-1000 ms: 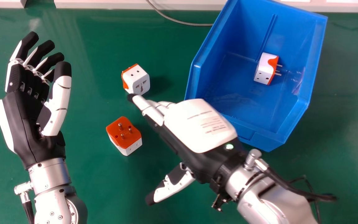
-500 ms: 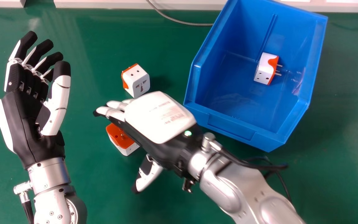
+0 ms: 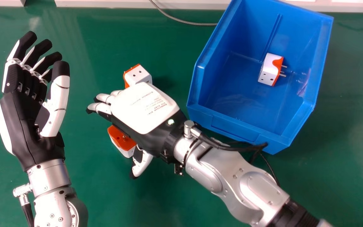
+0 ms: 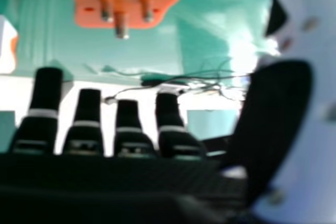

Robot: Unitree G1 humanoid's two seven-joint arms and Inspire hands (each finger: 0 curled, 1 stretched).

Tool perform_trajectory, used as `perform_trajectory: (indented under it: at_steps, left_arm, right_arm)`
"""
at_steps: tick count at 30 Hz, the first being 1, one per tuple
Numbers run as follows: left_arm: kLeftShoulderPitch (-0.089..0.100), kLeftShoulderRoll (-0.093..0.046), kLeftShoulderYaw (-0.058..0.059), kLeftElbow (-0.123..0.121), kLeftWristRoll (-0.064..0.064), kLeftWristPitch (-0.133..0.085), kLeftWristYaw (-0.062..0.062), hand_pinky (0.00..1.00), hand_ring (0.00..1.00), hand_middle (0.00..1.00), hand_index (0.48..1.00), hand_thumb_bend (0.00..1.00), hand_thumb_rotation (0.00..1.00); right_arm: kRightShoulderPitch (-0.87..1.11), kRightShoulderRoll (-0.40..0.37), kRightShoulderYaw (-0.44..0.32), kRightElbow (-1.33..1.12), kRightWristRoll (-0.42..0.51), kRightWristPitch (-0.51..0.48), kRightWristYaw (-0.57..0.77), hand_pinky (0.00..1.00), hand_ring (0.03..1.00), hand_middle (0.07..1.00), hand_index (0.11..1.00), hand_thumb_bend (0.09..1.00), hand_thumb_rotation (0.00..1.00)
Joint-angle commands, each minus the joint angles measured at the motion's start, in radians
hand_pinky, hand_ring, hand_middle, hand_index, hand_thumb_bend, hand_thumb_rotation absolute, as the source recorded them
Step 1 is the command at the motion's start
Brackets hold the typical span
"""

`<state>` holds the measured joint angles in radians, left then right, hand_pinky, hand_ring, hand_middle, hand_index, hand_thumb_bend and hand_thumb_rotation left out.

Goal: Pick all objects and put in blue box

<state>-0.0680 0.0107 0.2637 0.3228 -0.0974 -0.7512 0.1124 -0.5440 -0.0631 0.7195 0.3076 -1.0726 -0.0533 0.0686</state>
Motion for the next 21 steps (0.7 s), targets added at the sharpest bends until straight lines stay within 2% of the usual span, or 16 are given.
perform_trajectory:
  at_steps: [1,4,6,9,11,16,21]
  left_arm:
    - [-0.006,0.008,0.006,-0.02,-0.001,-0.013,-0.001,0.65,0.7,0.76,0.788,0.64,0.4]
    - [-0.01,0.011,0.009,-0.014,0.003,-0.012,0.001,0.65,0.7,0.76,0.786,0.64,0.4]
    - [-0.013,0.012,0.01,-0.011,-0.002,-0.011,-0.002,0.65,0.7,0.76,0.786,0.64,0.4]
    - [-0.016,0.012,0.012,-0.011,0.0,-0.008,0.0,0.65,0.71,0.76,0.787,0.65,0.4]
    - [-0.018,0.011,0.012,-0.01,0.001,-0.008,0.0,0.65,0.71,0.77,0.787,0.65,0.4]
    - [-0.018,0.004,0.011,-0.021,-0.002,0.002,0.001,0.65,0.71,0.76,0.782,0.68,0.42]
    - [-0.018,-0.001,0.01,-0.025,-0.002,0.001,0.001,0.65,0.71,0.76,0.781,0.69,0.42]
  right_arm:
    - [-0.046,0.019,-0.003,0.008,0.009,-0.003,-0.026,0.67,0.869,0.918,0.844,0.906,0.18]
    - [-0.075,0.027,-0.001,0.043,0.015,0.001,-0.02,0.67,0.871,0.92,0.844,0.906,0.19]
    - [-0.091,0.032,0.001,0.066,0.019,0.003,-0.015,0.68,0.873,0.922,0.846,0.903,0.19]
    - [-0.121,0.039,0.012,0.108,0.008,0.01,-0.011,0.68,0.878,0.926,0.852,0.899,0.19]
    - [-0.136,0.045,0.023,0.136,-0.006,0.022,-0.013,0.68,0.876,0.924,0.851,0.878,0.17]
    - [-0.165,0.061,0.057,0.18,-0.019,0.061,0.015,0.67,0.855,0.893,0.83,0.758,0.04]
    - [-0.183,0.075,0.079,0.223,-0.005,0.065,0.02,0.67,0.844,0.877,0.816,0.724,0.01]
